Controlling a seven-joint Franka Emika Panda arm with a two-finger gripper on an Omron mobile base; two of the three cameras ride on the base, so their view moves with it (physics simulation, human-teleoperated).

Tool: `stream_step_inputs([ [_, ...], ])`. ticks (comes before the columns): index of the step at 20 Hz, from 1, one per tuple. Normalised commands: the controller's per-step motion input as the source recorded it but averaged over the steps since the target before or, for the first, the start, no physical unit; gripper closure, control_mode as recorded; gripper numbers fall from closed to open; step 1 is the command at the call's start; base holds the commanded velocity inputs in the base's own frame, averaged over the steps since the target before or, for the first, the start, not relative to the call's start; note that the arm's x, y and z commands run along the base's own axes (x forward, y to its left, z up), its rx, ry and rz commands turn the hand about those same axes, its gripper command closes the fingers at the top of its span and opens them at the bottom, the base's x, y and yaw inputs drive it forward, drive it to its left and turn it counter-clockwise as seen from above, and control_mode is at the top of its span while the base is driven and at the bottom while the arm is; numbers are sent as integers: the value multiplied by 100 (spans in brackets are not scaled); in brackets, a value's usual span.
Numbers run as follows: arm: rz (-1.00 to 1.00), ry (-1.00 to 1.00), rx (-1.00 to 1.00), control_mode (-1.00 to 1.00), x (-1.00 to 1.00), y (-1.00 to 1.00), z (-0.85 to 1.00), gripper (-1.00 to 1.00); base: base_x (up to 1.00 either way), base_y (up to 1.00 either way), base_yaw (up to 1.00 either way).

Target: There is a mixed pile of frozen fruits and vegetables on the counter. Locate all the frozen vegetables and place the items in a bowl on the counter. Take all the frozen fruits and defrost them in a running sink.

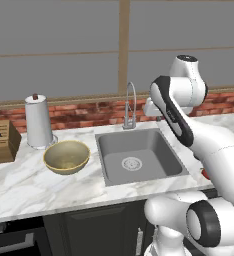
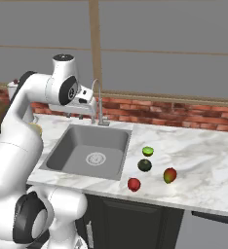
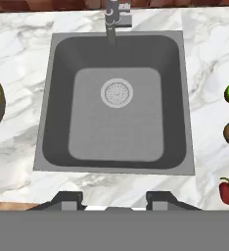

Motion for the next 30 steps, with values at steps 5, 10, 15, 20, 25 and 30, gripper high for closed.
stream_step_inputs([
  [5, -4, 0, 0, -100, -32, -10, 0, -100, 0, 0, 0],
  [10, -9, 1, 0, -100, -34, -44, 0, -100, 0, 0, 0],
  [15, -2, 4, 0, -100, -1, -48, 0, -100, 0, 0, 0],
  [20, -1, 5, 0, -100, -1, -65, -3, -100, 0, 0, 0],
  [25, -2, 10, -2, -100, 3, -72, -29, -100, 0, 0, 0],
  [30, -14, 31, -1, -100, 0, -26, -58, -100, 0, 0, 0],
])
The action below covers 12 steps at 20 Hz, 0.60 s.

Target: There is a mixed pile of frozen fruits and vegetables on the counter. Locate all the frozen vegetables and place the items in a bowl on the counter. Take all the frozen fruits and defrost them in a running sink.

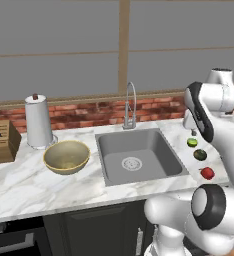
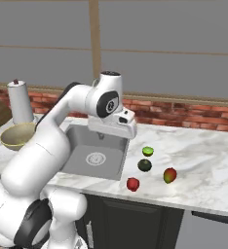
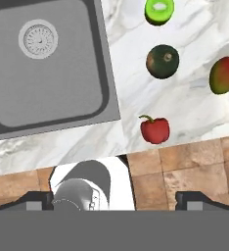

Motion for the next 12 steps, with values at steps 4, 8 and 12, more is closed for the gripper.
stream_step_inputs([
  [4, -15, 26, -1, -100, -3, 0, -60, -100, 0, 0, 0],
  [8, -6, 10, -2, -100, 0, -22, -15, -100, 0, 0, 0],
  [12, -5, 10, 0, -100, -7, -40, 0, -100, 0, 0, 0],
])
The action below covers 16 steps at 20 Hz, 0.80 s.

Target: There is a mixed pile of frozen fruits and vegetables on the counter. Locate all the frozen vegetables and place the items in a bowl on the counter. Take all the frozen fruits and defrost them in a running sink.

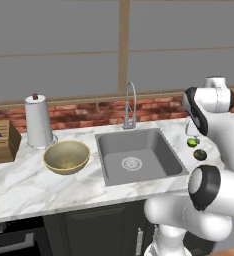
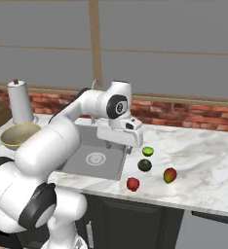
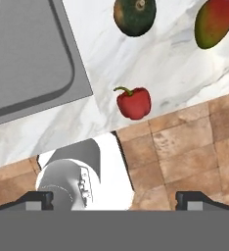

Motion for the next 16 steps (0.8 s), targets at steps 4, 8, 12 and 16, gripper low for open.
stream_step_inputs([
  [4, -5, 1, 0, -100, -26, -20, -18, -100, 0, 0, 0],
  [8, 0, -3, 4, -100, -5, -11, -44, -100, 0, 0, 0],
  [12, 11, -31, 0, -100, 24, -9, -43, -100, 0, 0, 0],
  [16, 10, -23, 0, -100, 18, -19, -28, -100, 0, 0, 0],
])
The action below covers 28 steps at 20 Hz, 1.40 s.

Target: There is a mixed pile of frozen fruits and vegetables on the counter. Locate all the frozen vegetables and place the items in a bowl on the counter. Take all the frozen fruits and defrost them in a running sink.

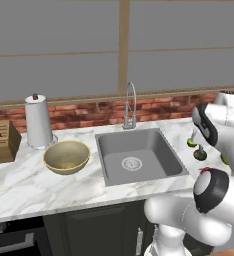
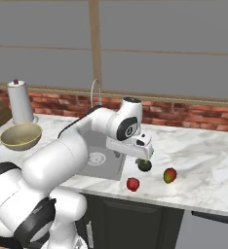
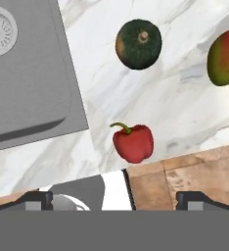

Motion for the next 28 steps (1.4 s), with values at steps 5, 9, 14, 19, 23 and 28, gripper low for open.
stream_step_inputs([
  [5, 3, -5, 0, -100, 14, -8, -19, -100, 0, 0, 0],
  [9, 0, 0, 0, -100, 2, -1, -21, -100, 0, 0, 0],
  [14, 0, 0, 0, -100, 0, -16, -31, -100, 0, 0, 0],
  [19, 0, 0, 0, -100, 0, -22, -31, -100, 0, 0, 0],
  [23, 0, 3, 0, -100, 0, -2, -28, -100, 0, 0, 0],
  [28, 0, 5, 0, -100, 0, 8, -47, -100, 0, 0, 0],
])
